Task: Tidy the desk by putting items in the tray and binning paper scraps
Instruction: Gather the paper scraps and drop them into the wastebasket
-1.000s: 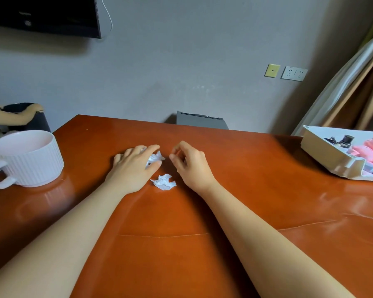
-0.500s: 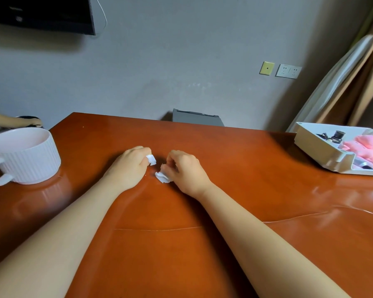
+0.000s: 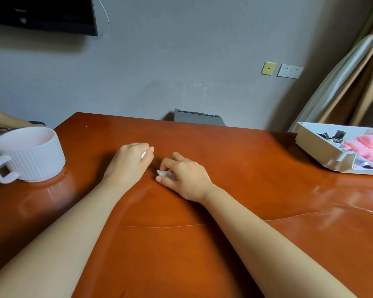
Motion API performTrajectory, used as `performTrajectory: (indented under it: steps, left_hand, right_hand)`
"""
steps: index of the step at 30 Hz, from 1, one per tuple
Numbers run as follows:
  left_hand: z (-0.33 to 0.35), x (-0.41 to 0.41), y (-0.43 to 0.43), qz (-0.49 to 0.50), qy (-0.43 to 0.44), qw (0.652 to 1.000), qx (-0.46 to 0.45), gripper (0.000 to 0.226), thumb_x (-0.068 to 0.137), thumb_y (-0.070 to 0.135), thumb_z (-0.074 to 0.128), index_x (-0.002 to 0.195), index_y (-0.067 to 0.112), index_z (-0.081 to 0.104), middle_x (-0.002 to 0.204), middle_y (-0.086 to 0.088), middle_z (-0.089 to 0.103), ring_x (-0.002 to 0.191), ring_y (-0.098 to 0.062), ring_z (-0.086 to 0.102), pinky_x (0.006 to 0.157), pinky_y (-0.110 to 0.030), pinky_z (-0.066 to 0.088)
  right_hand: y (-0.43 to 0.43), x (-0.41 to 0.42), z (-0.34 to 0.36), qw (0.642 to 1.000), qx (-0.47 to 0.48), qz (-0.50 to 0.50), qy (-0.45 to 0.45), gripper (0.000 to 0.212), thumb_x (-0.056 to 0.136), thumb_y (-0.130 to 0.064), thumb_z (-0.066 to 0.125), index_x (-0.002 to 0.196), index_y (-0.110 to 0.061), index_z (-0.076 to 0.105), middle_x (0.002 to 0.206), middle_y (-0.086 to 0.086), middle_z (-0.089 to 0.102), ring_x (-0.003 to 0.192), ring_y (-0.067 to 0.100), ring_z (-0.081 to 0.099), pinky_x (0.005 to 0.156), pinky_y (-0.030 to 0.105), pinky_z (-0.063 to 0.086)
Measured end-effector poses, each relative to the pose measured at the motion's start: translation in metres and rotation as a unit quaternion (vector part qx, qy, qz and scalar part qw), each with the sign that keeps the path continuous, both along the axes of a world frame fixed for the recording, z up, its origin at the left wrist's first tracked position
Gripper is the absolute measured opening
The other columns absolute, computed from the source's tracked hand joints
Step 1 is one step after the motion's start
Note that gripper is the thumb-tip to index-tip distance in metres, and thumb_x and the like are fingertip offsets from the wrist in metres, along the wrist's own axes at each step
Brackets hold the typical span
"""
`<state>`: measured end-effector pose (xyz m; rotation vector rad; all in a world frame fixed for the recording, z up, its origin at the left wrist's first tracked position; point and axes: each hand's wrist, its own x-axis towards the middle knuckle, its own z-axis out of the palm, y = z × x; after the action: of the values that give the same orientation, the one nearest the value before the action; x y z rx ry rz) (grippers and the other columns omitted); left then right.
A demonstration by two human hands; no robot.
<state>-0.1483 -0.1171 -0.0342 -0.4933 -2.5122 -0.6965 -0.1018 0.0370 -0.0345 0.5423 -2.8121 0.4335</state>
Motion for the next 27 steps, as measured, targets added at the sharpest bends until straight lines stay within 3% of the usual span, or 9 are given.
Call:
performTrajectory:
  steps: [4,7,9,12,16,19,23,27]
  left_hand:
    - [0.001,0.002,-0.003,-0.023,-0.033,0.999,0.027,0.021,0.096,0.021,0.05,0.075,0.016,0.05,0.068,0.0,0.055,0.055,-0.01,0.055,0.05,-0.016,0.04]
    - [0.005,0.007,-0.002,-0.038,-0.072,0.996,0.027,0.022,0.094,0.019,0.054,0.073,0.02,0.048,0.071,-0.007,0.063,0.058,-0.016,0.065,0.057,-0.024,0.053]
    - [0.009,0.013,0.005,-0.05,-0.101,0.993,0.033,0.015,0.094,0.018,0.053,0.081,0.022,0.047,0.079,-0.007,0.062,0.057,-0.017,0.062,0.05,-0.024,0.051]
    - [0.015,0.025,0.024,-0.097,-0.14,0.984,0.05,0.013,0.096,0.022,0.049,0.105,0.032,0.05,0.085,0.0,0.06,0.057,-0.012,0.056,0.046,-0.017,0.042]
    - [0.028,0.037,0.053,-0.163,-0.135,0.977,0.035,0.017,0.097,0.026,0.048,0.088,0.029,0.062,0.078,0.003,0.058,0.067,-0.008,0.053,0.054,-0.02,0.042]
    - [0.038,0.051,0.079,-0.205,-0.143,0.967,0.044,0.027,0.095,0.033,0.049,0.07,0.028,0.058,0.079,0.002,0.057,0.074,-0.009,0.052,0.06,-0.024,0.043]
    - [0.058,0.084,0.118,-0.263,-0.115,0.956,0.055,0.044,0.098,0.034,0.042,0.057,0.017,0.043,0.056,0.006,0.043,0.058,-0.006,0.04,0.06,-0.026,0.036]
    - [0.074,0.129,0.167,-0.322,-0.118,0.937,0.065,0.049,0.099,0.035,0.037,0.053,0.018,0.03,0.051,0.004,0.031,0.049,-0.009,0.032,0.062,-0.025,0.033]
  right_hand:
    - [0.001,0.004,0.0,0.998,-0.061,-0.003,0.016,0.013,0.088,-0.018,0.055,0.081,-0.008,0.058,0.092,0.003,0.056,0.075,0.024,0.057,0.071,0.039,0.052]
    - [0.006,0.007,0.001,0.991,-0.13,-0.018,0.01,0.014,0.082,-0.003,0.051,0.07,-0.009,0.048,0.082,0.013,0.065,0.074,0.03,0.06,0.071,0.044,0.053]
    - [0.013,0.011,0.006,0.975,-0.216,-0.042,-0.01,0.013,0.084,-0.001,0.047,0.077,-0.012,0.046,0.079,0.015,0.066,0.064,0.028,0.061,0.064,0.04,0.055]
    - [0.03,0.019,0.012,0.958,-0.281,-0.059,-0.026,0.011,0.09,-0.003,0.045,0.093,-0.012,0.051,0.072,0.009,0.063,0.046,0.015,0.053,0.045,0.02,0.046]
    - [0.063,0.035,0.029,0.965,-0.248,-0.089,-0.017,0.015,0.092,-0.009,0.05,0.08,-0.015,0.057,0.058,-0.006,0.054,0.042,0.002,0.047,0.046,0.008,0.037]
    - [0.092,0.056,0.046,0.972,-0.206,-0.116,-0.001,0.019,0.095,-0.016,0.051,0.082,-0.006,0.061,0.06,-0.009,0.05,0.053,0.003,0.046,0.052,0.013,0.036]
    - [0.132,0.096,0.073,0.976,-0.172,-0.128,0.016,0.032,0.097,-0.025,0.049,0.082,0.001,0.061,0.064,-0.002,0.053,0.055,0.01,0.047,0.053,0.019,0.037]
    - [0.175,0.149,0.094,0.973,-0.157,-0.167,0.027,0.044,0.096,-0.032,0.046,0.071,0.004,0.052,0.057,0.004,0.043,0.052,0.013,0.039,0.053,0.024,0.033]
